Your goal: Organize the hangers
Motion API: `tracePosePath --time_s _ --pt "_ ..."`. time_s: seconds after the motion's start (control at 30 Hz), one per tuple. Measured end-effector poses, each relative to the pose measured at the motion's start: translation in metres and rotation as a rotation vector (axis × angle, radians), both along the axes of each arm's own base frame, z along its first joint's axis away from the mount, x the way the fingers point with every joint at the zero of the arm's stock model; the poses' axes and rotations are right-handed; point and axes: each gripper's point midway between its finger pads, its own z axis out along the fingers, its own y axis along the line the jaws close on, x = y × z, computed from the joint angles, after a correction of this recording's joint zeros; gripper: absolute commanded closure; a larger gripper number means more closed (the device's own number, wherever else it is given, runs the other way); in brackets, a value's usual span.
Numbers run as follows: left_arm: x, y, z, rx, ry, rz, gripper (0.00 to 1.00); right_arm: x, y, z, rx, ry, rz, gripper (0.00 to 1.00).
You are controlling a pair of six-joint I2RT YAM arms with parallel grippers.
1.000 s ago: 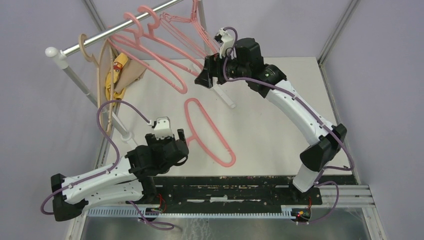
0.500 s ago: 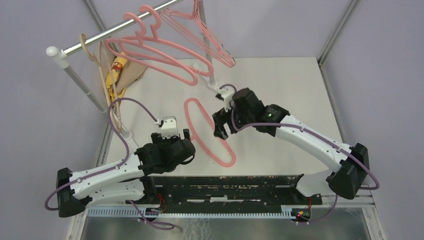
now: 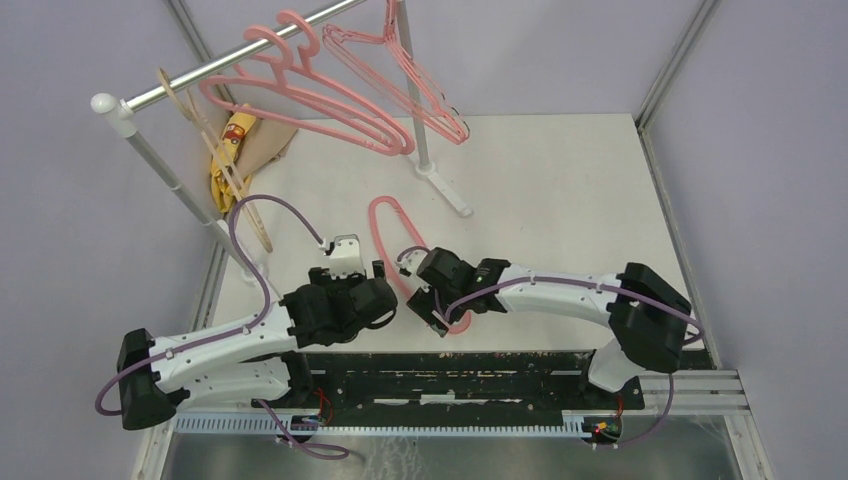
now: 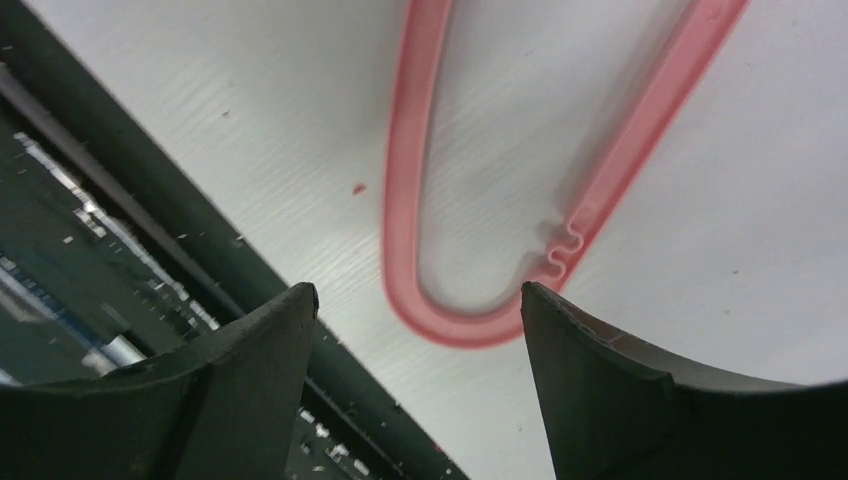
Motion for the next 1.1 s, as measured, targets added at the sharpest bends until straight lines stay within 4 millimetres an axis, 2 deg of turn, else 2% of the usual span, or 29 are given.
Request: tracePosePath --time_s 0.23,0.47,0.6,0.67,0.77,0.83,1.1 --pt "-0.006 0.006 0.002 -0.059 0.0 0.018 0.0 0.019 0.011 -0.032 -0.077 -0.039 -0.021 0.25" --pt "-0.014 0.018 -0.003 -0.086 0.011 0.036 0.0 0.022 0.018 -0.052 -0.098 -0.035 -0.021 0.3" --pt "-0.014 0.019 -0.004 -0.086 0.012 0.038 0.0 0.023 0.028 -0.053 -0.077 -0.042 -0.018 0.47" --pt "-0.015 0.02 -0.004 -0.083 0.014 0.038 0.0 0.024 0.033 -0.053 -0.064 -0.047 -0.017 0.63" --pt "-0.016 0.022 -0.005 -0.074 0.018 0.039 0.0 0.027 0.042 -0.053 -0.037 -0.058 -0.029 0.96" --pt "-0.016 0.023 -0.005 -0.073 0.02 0.041 0.0 0.03 0.043 -0.053 -0.035 -0.072 -0.041 0.99" --pt "-0.019 0.028 -0.002 -0.081 0.017 0.043 0.01 0.044 0.036 -0.05 -0.041 -0.134 -0.13 0.99"
